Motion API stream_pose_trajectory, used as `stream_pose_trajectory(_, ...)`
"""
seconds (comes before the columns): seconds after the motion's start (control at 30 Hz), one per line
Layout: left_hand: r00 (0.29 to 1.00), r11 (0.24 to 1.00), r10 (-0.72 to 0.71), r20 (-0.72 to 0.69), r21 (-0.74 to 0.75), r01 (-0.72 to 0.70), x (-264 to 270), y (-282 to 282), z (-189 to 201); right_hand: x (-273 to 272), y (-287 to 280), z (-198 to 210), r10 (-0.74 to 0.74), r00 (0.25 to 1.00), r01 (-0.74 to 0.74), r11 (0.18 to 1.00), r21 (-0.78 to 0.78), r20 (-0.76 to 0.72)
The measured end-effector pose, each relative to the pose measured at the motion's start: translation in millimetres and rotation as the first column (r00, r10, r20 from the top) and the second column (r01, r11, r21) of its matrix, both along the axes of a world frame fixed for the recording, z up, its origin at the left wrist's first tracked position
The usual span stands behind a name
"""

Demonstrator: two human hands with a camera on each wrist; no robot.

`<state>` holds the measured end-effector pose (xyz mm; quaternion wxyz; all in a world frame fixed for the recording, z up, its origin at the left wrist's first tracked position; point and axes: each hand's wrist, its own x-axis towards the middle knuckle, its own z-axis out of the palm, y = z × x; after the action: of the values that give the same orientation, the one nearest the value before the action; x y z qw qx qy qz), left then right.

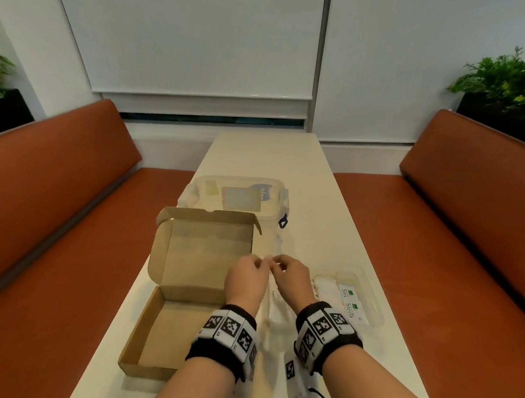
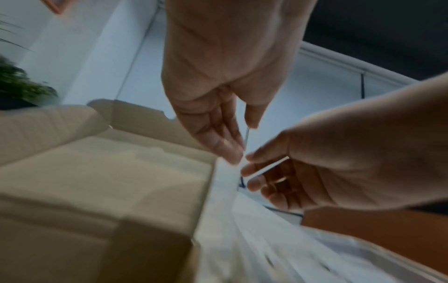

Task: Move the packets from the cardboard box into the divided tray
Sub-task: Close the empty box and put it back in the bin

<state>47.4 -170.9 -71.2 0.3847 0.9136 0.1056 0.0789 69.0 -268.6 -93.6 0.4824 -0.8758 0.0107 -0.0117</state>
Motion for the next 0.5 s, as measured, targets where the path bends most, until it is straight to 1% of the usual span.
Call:
stream_pose_trajectory(0.1, 0.978, 0.996, 0.083, 0.189, -0.048, -0.075, -0.5, 30.1, 19.9, 1.3, 21.5, 13.4, -0.01, 1.0, 0.011, 0.998, 0.058, -0.009)
stream_pose_trajectory(0.2, 0.924, 0.981, 0.192, 0.332, -0.083, -0.174, -0.4, 66.1, 34.7, 1.3, 38.7, 22.4, -0.034, 0.999, 0.036, 0.997, 0.061, -0.025)
stream_pose_trajectory(0.27, 0.879, 0.962, 0.258, 0.401, -0.023, -0.272, -0.4, 92.5, 39.3, 0.2, 49.0, 26.5, -0.056, 0.997, 0.058, 0.996, 0.06, -0.044)
stream_pose_trajectory(0.3, 0.862, 0.944, 0.296, 0.412, 0.01, -0.329, -0.5, 104.8, 39.3, -0.5, 53.2, 27.4, -0.062, 0.996, 0.066, 0.996, 0.061, -0.062)
stream_pose_trajectory(0.33, 0.852, 0.922, 0.346, 0.393, 0.025, -0.387, 0.0, 116.4, 37.6, -1.2, 57.1, 27.7, -0.067, 0.994, 0.073, 0.995, 0.067, -0.084)
stream_pose_trajectory(0.37, 0.85, 0.9, 0.402, 0.339, 0.021, -0.434, 0.2, 127.1, 34.8, -2.5, 60.9, 27.8, -0.072, 0.991, 0.082, 0.993, 0.085, -0.109)
stream_pose_trajectory(0.4, 0.859, 0.888, 0.446, 0.251, -0.002, -0.46, 0.8, 137.3, 30.7, -3.9, 64.7, 28.1, -0.077, 0.989, 0.092, 0.989, 0.113, -0.129)
stream_pose_trajectory(0.43, 0.874, 0.884, 0.467, 0.137, -0.046, -0.465, 0.9, 146.3, 27.1, -5.7, 68.2, 28.6, -0.082, 0.986, 0.103, 0.985, 0.14, -0.144)
stream_pose_trajectory(0.5, 0.901, 0.879, 0.429, -0.069, -0.198, -0.434, 2.0, 160.3, 21.1, -8.6, 74.7, 29.8, -0.094, 0.984, 0.122, 0.975, 0.184, -0.154)
